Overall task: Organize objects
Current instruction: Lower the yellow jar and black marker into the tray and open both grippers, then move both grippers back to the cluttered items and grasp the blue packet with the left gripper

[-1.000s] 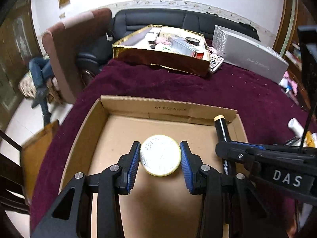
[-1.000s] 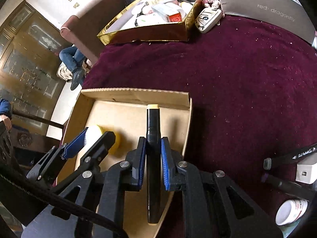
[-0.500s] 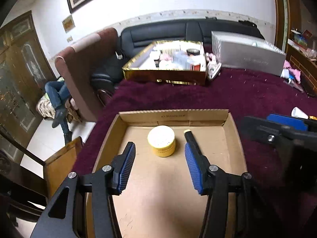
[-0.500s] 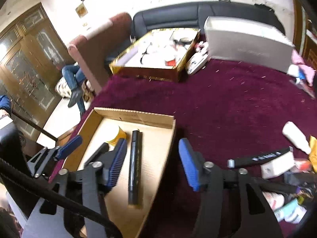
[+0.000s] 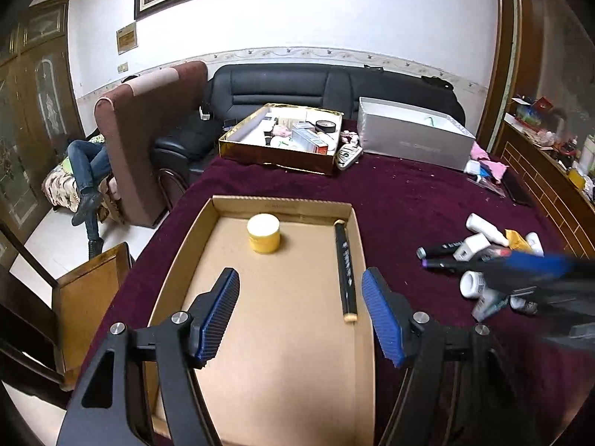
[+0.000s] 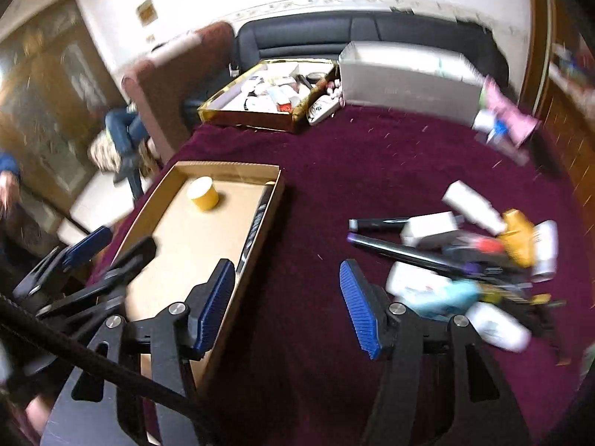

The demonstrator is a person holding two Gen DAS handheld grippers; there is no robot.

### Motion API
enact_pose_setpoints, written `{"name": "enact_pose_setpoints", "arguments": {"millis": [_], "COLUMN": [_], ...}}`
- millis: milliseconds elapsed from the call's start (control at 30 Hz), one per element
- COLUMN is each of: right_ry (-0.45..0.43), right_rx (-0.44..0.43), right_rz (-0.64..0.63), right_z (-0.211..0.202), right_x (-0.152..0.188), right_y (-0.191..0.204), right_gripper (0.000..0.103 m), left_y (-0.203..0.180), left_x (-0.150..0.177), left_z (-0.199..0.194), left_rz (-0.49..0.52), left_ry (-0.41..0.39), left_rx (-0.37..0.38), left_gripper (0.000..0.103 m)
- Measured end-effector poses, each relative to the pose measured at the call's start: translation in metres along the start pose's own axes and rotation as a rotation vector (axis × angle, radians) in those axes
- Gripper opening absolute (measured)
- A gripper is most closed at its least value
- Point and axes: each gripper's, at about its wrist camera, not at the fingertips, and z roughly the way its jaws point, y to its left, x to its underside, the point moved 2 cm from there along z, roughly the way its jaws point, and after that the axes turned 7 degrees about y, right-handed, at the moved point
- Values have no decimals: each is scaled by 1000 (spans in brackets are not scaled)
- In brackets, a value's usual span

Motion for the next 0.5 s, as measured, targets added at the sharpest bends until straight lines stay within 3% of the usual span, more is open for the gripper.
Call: {"name": "enact_pose_setpoints", "arguments": {"millis": [100, 167, 200, 267, 400, 467, 500], "right_ry": [-33, -87, -129, -213, -344, -313, -279], "right_rx": [0, 16, 21, 29, 24, 19, -22], "right_rz": [-98, -209, -262, -369, -518, -512, -482], "right_z": [-84, -144, -171, -219, -263, -255, -250], "right_x": [3, 1, 1, 8, 29, 31, 30], "right_y": [27, 60, 77, 111, 149, 142, 134], "right_gripper": [59, 71, 85, 87, 87, 87, 87], "left_y": [-2, -4, -5, -9, -20, -24, -25], "left_x": [11, 18, 20, 22, 27, 27, 28], "left_z": [-1, 2, 2, 1, -3, -6, -7], "left_rz": [-10, -24, -27, -30, -15, -20, -22], "left_ry": [18, 36, 45, 56, 53, 51, 48], "left_rx": [17, 27, 25, 29, -2, 7, 11], "left_gripper": [63, 63, 63, 63, 63, 63, 63]}}
